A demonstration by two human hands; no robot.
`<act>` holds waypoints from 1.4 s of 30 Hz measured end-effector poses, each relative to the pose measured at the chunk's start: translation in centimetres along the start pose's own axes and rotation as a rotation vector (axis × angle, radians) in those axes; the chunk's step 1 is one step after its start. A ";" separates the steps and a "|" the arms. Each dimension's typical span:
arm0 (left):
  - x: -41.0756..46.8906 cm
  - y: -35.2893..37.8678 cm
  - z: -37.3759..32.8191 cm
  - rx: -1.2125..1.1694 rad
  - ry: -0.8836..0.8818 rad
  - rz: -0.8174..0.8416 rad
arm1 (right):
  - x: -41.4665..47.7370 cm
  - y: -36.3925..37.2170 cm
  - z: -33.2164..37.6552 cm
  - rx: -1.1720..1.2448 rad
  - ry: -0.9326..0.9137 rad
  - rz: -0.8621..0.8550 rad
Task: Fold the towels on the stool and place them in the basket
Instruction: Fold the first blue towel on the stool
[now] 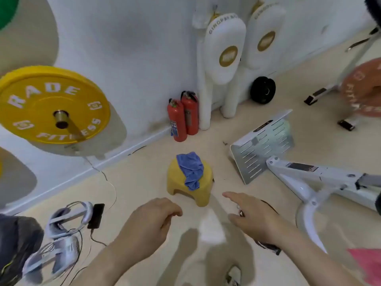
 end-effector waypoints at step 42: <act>48.6 20.2 30.8 -1.567 -0.213 0.142 | 49.0 7.3 -24.0 1.309 0.313 -0.341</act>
Point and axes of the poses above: each hand's wrist, its own x-axis towards the middle knuckle, its own y-axis out of the palm, z = x × y, the point moved 7 cm from there along x, towards the middle knuckle, and after that the axes turned 11 degrees about z, right-handed, at the moved point
